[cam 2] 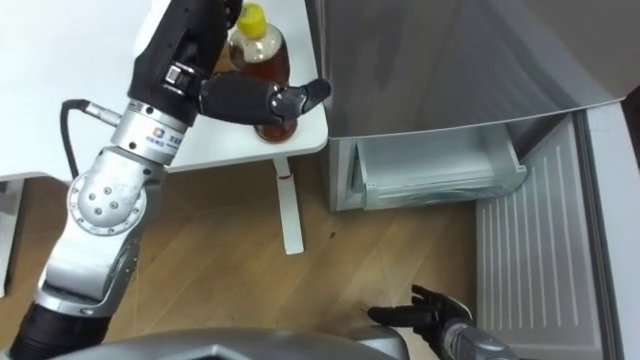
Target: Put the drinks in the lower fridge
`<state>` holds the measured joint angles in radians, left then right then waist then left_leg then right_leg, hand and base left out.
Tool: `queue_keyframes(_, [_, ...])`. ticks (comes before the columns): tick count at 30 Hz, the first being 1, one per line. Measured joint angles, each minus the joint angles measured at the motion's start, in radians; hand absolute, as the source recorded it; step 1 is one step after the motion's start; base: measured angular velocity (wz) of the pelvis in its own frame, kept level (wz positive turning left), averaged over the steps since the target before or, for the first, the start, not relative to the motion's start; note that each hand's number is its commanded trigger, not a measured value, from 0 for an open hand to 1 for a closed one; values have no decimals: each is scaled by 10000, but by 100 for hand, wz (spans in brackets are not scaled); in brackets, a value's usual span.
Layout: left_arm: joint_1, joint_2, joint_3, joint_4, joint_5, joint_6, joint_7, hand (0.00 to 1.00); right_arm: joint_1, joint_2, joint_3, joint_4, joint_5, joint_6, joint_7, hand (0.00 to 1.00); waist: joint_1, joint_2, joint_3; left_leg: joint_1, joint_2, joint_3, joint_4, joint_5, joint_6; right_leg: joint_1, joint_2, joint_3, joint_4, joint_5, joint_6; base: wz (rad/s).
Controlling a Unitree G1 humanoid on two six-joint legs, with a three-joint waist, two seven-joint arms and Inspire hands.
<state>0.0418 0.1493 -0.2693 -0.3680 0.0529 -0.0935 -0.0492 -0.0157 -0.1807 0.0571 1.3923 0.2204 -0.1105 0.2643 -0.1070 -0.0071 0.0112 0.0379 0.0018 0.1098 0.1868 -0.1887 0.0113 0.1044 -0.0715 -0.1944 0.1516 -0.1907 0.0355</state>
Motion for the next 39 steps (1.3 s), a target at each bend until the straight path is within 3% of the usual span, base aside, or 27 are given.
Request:
queue_keyframes(25, [-2,-13,84,-406,286,-103,378,0,-17,28,205,-123,74,-21,2,0,1,-92,-3,26,-12,-5,18,0,-2,36,-5,-13,-25,-2,2,0])
queue_keyframes(30, [-1,-6,-289,-127,279,-143,387,0,-2,22,302,-193,88,-57,-8,0,-13,-84,-7,12,-12,-4,39,0,-2,41,-1,-12,-24,-1,0,0])
queue_keyframes(39, [-1,-6,-315,274,279,-256,469,0,54,-3,389,-329,66,-85,-30,0,-22,-51,-14,15,-3,-3,47,0,-3,95,9,-17,-19,4,-8,0])
